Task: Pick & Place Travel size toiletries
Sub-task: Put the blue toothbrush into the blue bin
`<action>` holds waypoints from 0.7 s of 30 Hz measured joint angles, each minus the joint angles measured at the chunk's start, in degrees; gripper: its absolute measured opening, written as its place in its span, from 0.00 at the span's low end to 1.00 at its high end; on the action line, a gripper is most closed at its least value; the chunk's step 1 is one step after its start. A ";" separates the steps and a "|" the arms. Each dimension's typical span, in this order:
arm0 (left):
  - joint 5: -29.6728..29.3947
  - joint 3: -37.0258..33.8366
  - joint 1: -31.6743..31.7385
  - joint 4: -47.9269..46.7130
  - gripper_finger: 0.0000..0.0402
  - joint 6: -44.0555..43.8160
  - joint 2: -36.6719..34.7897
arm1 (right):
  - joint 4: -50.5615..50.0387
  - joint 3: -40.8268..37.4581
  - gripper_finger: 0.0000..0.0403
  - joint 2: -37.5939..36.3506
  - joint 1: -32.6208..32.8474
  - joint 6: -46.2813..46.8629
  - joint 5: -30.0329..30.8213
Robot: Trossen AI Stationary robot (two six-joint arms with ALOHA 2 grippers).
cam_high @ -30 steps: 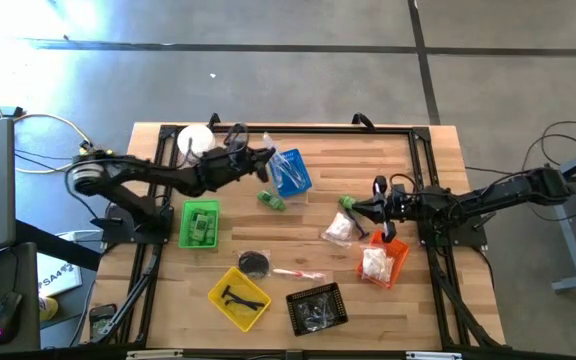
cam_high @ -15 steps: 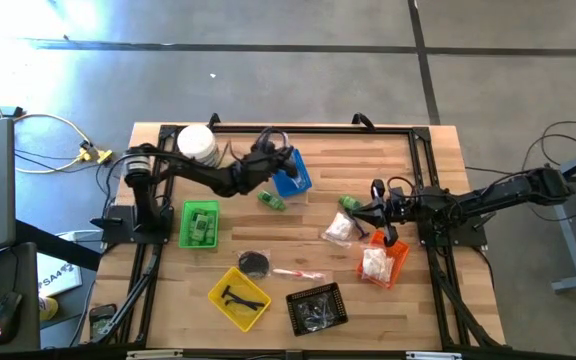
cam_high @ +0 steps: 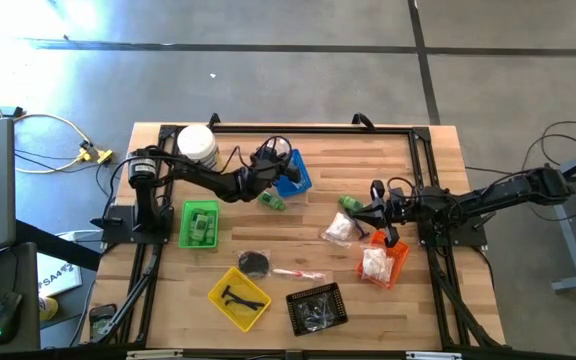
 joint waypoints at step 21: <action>2.42 0.00 0.14 -5.53 0.12 -0.88 0.00 | 0.00 0.02 0.01 0.00 0.00 -0.19 0.01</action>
